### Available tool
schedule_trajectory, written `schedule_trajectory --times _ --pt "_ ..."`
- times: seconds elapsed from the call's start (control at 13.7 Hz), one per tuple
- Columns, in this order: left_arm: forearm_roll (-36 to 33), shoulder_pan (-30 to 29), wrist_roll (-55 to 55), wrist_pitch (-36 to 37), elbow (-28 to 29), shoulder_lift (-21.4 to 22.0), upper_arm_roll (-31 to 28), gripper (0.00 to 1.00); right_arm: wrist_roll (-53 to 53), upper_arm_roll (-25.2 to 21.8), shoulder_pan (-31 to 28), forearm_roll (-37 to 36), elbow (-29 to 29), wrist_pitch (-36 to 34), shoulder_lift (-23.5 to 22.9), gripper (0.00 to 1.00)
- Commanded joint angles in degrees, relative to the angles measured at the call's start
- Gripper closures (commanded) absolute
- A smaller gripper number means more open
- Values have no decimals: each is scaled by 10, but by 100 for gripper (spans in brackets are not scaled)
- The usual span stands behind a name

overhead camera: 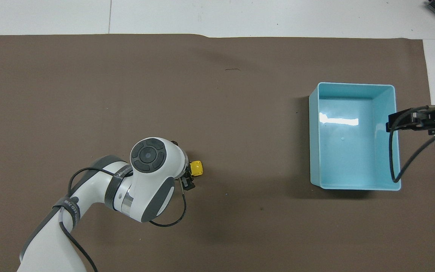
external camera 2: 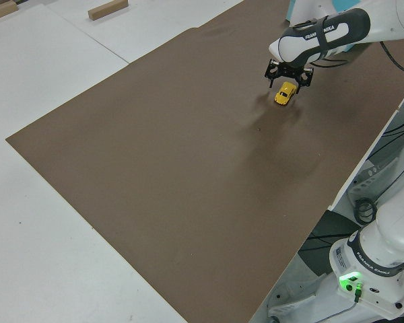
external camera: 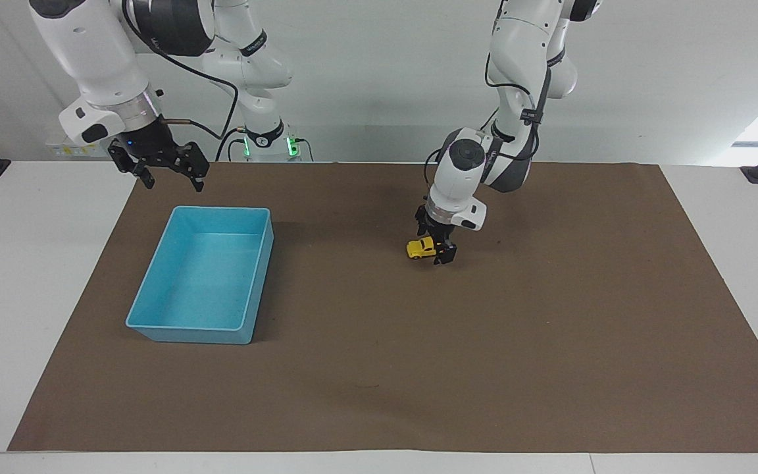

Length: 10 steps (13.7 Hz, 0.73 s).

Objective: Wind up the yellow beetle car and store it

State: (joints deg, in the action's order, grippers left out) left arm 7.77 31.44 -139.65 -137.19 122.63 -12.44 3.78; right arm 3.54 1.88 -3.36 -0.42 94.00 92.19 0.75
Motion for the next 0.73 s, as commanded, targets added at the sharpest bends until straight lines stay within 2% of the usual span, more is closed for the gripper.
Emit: schedule_trajectory --times 0.0,0.07,0.22,0.44,0.66 --pt "-7 4 2 20 -5 7 -7 7 8 4 -4 8 0 -3 3 0" --pt "-7 5 2 19 -4 8 -7 20 8 4 -4 8 0 -2 3 0" --pt "-7 5 3 14 2 9 -7 57 8 4 -4 8 0 -3 3 0" --pt "-8 7 4 11 2 11 -7 100 8 4 -4 8 0 -3 3 0" --pt "-8 5 10 10 9 15 -7 100 8 4 -4 8 0 -3 3 0"
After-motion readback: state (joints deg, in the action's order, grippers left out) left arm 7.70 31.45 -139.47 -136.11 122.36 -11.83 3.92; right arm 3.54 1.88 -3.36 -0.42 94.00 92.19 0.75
